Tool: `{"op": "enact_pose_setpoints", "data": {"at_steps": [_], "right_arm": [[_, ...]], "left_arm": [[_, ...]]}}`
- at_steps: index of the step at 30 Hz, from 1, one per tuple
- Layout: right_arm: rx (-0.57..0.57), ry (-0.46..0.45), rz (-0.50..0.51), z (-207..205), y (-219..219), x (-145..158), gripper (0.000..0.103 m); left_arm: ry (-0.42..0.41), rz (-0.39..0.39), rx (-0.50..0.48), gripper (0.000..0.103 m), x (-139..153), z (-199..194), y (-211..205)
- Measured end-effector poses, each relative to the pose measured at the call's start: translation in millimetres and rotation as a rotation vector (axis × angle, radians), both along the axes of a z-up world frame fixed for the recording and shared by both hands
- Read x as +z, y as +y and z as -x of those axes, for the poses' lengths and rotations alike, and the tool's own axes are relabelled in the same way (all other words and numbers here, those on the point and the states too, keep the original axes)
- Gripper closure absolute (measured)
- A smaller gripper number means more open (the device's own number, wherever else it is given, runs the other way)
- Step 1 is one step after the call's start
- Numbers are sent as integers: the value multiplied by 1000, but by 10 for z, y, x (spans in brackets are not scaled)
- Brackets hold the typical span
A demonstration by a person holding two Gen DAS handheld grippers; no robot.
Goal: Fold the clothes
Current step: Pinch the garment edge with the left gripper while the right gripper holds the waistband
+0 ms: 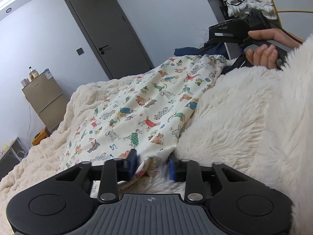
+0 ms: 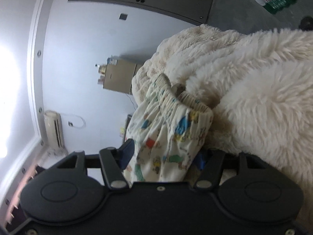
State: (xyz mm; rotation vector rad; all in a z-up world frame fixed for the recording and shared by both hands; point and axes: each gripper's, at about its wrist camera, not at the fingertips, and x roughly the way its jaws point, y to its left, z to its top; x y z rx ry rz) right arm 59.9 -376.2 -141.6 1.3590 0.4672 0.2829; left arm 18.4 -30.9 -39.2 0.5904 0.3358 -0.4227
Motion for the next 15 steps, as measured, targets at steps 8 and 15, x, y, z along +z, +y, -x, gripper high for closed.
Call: {"op": "enact_pose_setpoints", "data": {"at_steps": [8,15], "right_arm": [[-32,22,-89,-97,-45,-92,43],[-97,74,-2,9,-92,-6,88]], "left_arm": [[38,81,-89,99,377,142,141],[115,84,-102,97,162,44,179]]}}
